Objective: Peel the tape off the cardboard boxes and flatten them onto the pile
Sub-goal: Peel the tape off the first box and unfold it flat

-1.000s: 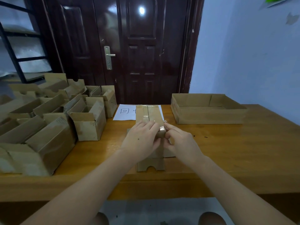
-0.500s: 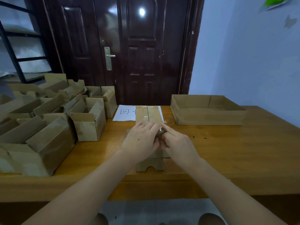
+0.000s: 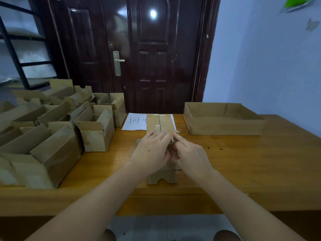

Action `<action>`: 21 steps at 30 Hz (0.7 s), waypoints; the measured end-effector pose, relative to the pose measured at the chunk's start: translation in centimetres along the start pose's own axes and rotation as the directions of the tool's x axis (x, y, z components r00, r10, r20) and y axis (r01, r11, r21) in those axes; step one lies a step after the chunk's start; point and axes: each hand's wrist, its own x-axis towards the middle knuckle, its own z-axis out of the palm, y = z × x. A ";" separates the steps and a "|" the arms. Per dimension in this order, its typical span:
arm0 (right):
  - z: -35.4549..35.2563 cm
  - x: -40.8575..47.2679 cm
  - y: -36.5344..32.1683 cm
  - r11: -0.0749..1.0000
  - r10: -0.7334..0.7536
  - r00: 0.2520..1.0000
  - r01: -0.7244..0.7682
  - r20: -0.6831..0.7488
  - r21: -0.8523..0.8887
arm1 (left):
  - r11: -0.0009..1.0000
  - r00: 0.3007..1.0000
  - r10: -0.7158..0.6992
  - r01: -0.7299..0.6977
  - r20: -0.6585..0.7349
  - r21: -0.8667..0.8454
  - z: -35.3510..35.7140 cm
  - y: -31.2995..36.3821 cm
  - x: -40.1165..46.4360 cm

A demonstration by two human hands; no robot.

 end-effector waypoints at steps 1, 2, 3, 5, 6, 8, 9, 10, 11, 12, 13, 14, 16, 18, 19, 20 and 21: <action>-0.1 0.1 0.0 1.000 -0.002 1.000 0.002 -0.012 0.002 | 1.000 1.000 0.002 -0.002 -0.005 -0.001 0.0 0.0 0.0; -0.2 0.1 0.1 1.000 -0.004 1.000 0.004 -0.020 0.008 | 1.000 1.000 0.002 -0.002 -0.010 0.001 0.0 0.1 0.0; -0.2 0.1 0.1 1.000 -0.006 1.000 0.007 -0.024 0.013 | 1.000 1.000 0.000 0.000 -0.016 0.003 0.0 0.1 0.0; -0.3 0.0 0.2 1.000 0.001 1.000 0.000 -0.019 0.023 | 1.000 1.000 -0.003 0.003 -0.029 -0.001 0.1 0.1 0.0; -0.4 -0.1 0.3 1.000 0.008 1.000 -0.007 -0.013 0.029 | 1.000 1.000 -0.005 0.005 -0.031 -0.001 0.1 0.1 0.0; -0.2 -0.3 0.4 0.999 0.003 1.000 -0.003 -0.008 0.033 | 1.000 0.999 -0.008 0.008 -0.033 0.005 0.2 0.1 0.0; -0.1 -0.4 0.4 1.000 -0.004 1.000 0.004 -0.008 0.030 | 1.000 0.999 -0.008 0.008 -0.034 0.008 0.3 0.1 0.0; 0.0 -0.5 0.3 1.000 -0.007 1.000 0.007 -0.008 0.027 | 1.000 0.999 -0.007 0.007 -0.035 0.009 0.3 0.0 0.0; 0.2 -0.5 0.2 1.000 -0.006 1.000 0.006 -0.005 0.024 | 1.000 0.999 -0.008 0.008 -0.035 0.009 0.4 0.0 0.0; 0.3 -0.6 0.1 1.000 -0.001 1.000 0.001 -0.003 0.020 | 1.000 0.999 -0.009 0.009 -0.034 0.009 0.4 0.0 0.0; 0.5 -0.6 0.0 1.000 0.007 1.000 -0.007 -0.002 0.017 | 1.000 0.999 -0.008 0.009 -0.033 0.010 0.4 -0.1 0.0; 0.5 -0.5 -0.1 1.000 0.018 1.000 -0.018 -0.002 0.016 | 1.000 0.999 -0.005 0.005 -0.035 0.010 0.4 -0.1 0.0; 0.6 -0.4 -0.1 0.999 0.028 1.000 -0.028 -0.014 0.017 | 1.000 0.999 0.006 -0.006 -0.041 0.004 0.3 -0.2 -0.1; 0.4 -0.1 0.0 1.000 0.013 0.999 -0.013 -0.033 0.014 | 1.000 0.999 0.017 -0.017 -0.039 0.011 0.3 -0.1 -0.1; 0.3 0.1 0.1 1.000 0.006 0.999 -0.005 -0.038 0.007 | 1.000 0.999 0.022 -0.021 -0.038 0.018 0.3 -0.1 -0.2; 0.2 0.2 0.2 1.000 -0.002 0.999 0.002 -0.038 -0.003 | 0.999 0.999 0.026 -0.025 -0.038 0.024 0.3 -0.1 -0.2; 0.1 0.3 0.3 1.000 -0.010 0.999 0.009 -0.033 -0.016 | 0.999 0.999 0.028 -0.027 -0.039 0.028 0.3 0.0 -0.3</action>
